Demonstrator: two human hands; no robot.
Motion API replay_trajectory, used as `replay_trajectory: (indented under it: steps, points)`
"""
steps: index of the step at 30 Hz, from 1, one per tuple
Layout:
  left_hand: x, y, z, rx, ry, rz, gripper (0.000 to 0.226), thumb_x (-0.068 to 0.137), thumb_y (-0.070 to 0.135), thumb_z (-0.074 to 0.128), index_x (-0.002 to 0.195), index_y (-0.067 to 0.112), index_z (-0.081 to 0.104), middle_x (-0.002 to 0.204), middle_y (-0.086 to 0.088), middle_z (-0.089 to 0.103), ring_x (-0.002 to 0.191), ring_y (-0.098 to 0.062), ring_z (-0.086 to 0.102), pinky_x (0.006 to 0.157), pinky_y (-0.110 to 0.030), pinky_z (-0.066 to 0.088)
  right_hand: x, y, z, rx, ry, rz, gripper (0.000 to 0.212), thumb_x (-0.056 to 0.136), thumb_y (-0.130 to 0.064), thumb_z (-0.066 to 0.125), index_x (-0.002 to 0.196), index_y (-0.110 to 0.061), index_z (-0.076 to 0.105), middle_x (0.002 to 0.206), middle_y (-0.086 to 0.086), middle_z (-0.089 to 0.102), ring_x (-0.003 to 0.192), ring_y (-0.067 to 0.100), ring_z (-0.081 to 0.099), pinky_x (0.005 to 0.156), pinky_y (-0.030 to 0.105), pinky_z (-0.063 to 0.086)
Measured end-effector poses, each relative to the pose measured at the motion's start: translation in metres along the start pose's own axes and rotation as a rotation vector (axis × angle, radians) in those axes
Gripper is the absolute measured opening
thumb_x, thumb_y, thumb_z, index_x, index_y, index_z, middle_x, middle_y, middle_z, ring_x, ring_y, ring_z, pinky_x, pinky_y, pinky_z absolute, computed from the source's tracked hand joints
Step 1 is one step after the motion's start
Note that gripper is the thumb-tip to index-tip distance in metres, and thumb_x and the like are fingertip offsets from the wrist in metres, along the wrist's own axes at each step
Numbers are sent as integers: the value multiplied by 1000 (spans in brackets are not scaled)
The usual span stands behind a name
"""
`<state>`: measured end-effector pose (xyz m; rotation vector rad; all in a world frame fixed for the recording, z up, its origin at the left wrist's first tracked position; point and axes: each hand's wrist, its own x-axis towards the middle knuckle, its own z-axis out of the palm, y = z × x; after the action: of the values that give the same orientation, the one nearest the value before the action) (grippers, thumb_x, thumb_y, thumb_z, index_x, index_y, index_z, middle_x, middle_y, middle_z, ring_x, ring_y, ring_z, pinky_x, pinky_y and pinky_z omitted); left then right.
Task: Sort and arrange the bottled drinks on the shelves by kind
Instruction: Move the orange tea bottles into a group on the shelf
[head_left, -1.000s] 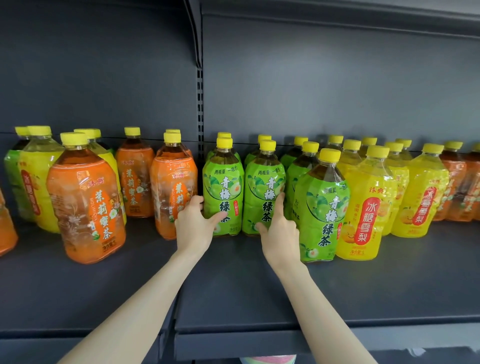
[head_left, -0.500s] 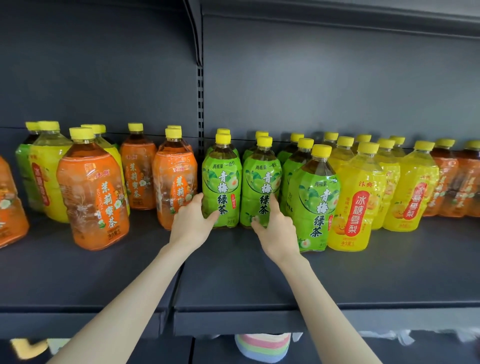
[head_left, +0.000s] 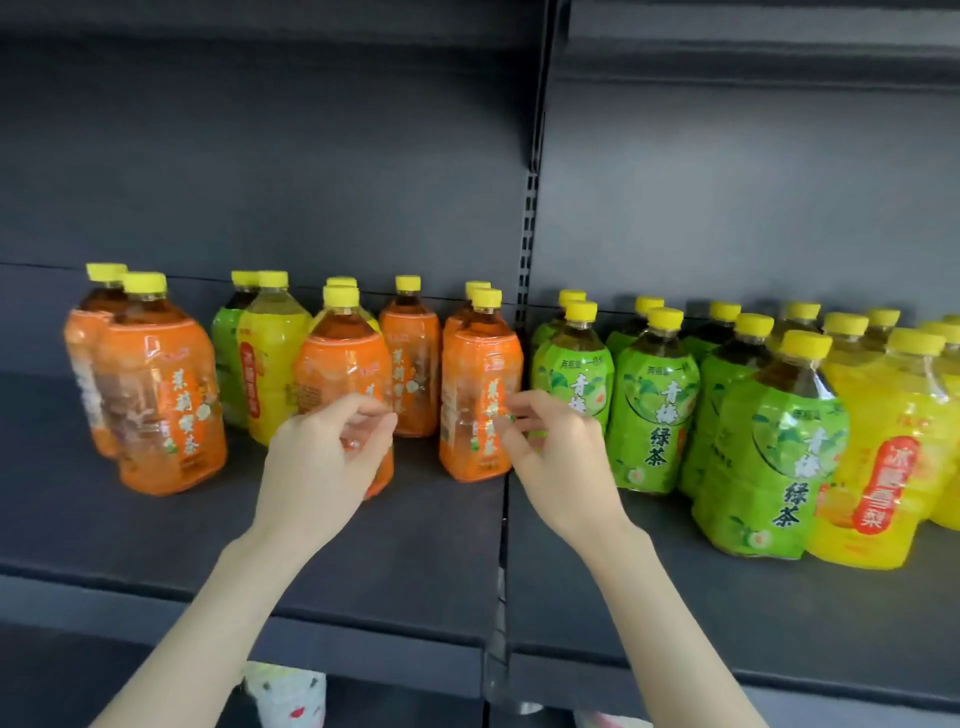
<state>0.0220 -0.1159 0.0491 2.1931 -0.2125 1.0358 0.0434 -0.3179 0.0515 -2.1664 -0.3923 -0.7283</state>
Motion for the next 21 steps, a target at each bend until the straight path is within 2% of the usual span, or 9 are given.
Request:
replay_trajectory:
  steps: [3, 5, 8, 10, 13, 15, 17, 21]
  points:
    - [5, -37, -17, -50, 52, -29, 16, 83, 24, 66, 95, 14, 67, 88, 4, 69, 79, -1, 62, 67, -17, 49, 5, -20, 40, 23, 4, -2, 21, 91, -26, 61, 108, -14, 67, 100, 2, 71, 92, 21, 65, 80, 44, 54]
    - [12, -60, -22, -71, 75, -66, 31, 82, 32, 67, 107, 14, 61, 102, 0, 64, 86, -8, 59, 67, -14, 44, 10, -30, 64, 32, 30, 34, 22, 91, -26, 62, 110, -14, 66, 97, 3, 71, 90, 22, 65, 81, 41, 54]
    - [23, -85, -14, -99, 30, -103, 68, 73, 53, 65, 125, 15, 44, 121, -2, 49, 107, -15, 50, 83, -28, 45, 19, -38, 89, 17, 100, 74, 25, 90, -25, 64, 111, -12, 65, 101, 6, 67, 93, 23, 61, 84, 39, 50]
    - [33, -89, -6, -153, -19, -142, 88, 67, 62, 66, 135, 17, 32, 130, -2, 40, 119, -17, 43, 93, -31, 41, 28, -38, 97, -34, 169, 88, 28, 89, -26, 64, 113, -11, 63, 108, 7, 63, 99, 27, 55, 89, 40, 45]
    - [55, -89, 4, -249, -106, -196, 106, 60, 64, 72, 142, 24, 18, 140, -3, 30, 129, -20, 36, 97, -34, 38, 46, -36, 98, -179, 286, 100, 44, 88, -23, 67, 128, -10, 55, 134, 10, 51, 120, 36, 41, 102, 39, 31]
    - [65, -91, 9, -258, -149, -196, 110, 56, 67, 73, 141, 29, 15, 141, -2, 28, 130, -22, 37, 99, -40, 42, 59, -33, 93, -252, 333, 100, 58, 87, -24, 68, 139, -12, 46, 146, 11, 42, 130, 38, 34, 106, 38, 25]
    - [68, -95, 13, -262, -167, -184, 106, 55, 68, 72, 137, 30, 18, 138, 0, 32, 126, -23, 41, 96, -46, 46, 72, -33, 90, -239, 310, 162, 68, 87, -31, 67, 146, -15, 35, 150, 11, 36, 135, 38, 30, 109, 43, 25]
    - [66, -101, 13, -347, -173, -201, 94, 61, 58, 75, 135, 26, 26, 134, 2, 42, 122, -19, 46, 96, -42, 47, 85, -31, 97, -421, 265, 271, 82, 86, -47, 63, 150, -18, 22, 153, 16, 32, 135, 43, 29, 109, 47, 27]
